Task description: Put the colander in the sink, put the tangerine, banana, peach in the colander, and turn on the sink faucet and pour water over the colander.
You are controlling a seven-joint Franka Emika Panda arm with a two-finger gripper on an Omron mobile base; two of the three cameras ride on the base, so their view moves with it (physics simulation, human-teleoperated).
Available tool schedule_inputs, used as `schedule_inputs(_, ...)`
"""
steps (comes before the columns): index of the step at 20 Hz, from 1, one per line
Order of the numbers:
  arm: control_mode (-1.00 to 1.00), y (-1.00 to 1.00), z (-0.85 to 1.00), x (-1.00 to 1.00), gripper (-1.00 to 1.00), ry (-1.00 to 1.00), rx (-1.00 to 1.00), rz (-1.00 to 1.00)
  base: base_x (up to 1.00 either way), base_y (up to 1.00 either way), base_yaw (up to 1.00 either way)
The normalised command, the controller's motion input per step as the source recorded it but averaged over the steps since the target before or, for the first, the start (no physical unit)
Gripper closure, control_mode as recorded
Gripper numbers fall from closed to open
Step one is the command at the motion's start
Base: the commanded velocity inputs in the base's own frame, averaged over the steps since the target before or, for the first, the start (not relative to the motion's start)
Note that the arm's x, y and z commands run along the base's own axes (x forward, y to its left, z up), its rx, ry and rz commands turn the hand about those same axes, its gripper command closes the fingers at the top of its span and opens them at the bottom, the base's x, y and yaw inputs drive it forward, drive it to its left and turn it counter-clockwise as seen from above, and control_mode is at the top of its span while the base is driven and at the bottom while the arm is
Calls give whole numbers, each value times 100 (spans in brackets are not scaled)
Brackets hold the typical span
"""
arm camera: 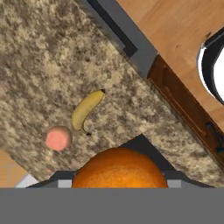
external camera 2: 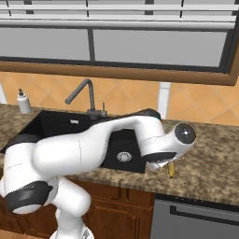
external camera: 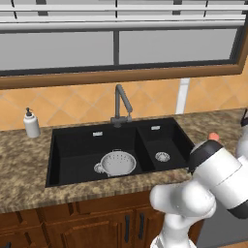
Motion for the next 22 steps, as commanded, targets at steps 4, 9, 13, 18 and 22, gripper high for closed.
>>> schedule_inputs(4, -100, 100, 80, 0, 100, 8, -12, 8, 0, 0, 0)
schedule_inputs(9, -100, 100, 39, 0, 100, 16, -8, 14, 0, 0, 0)
schedule_inputs(13, -100, 100, 1, 0, 100, 6, 0, 13, 0, 0, 0)
schedule_inputs(18, -100, 100, 0, -5, 100, 0, -3, 0, 0, 0, 0)
schedule_inputs(22, -100, 100, 0, -4, 100, 0, -21, 2, 0, 0, 0)
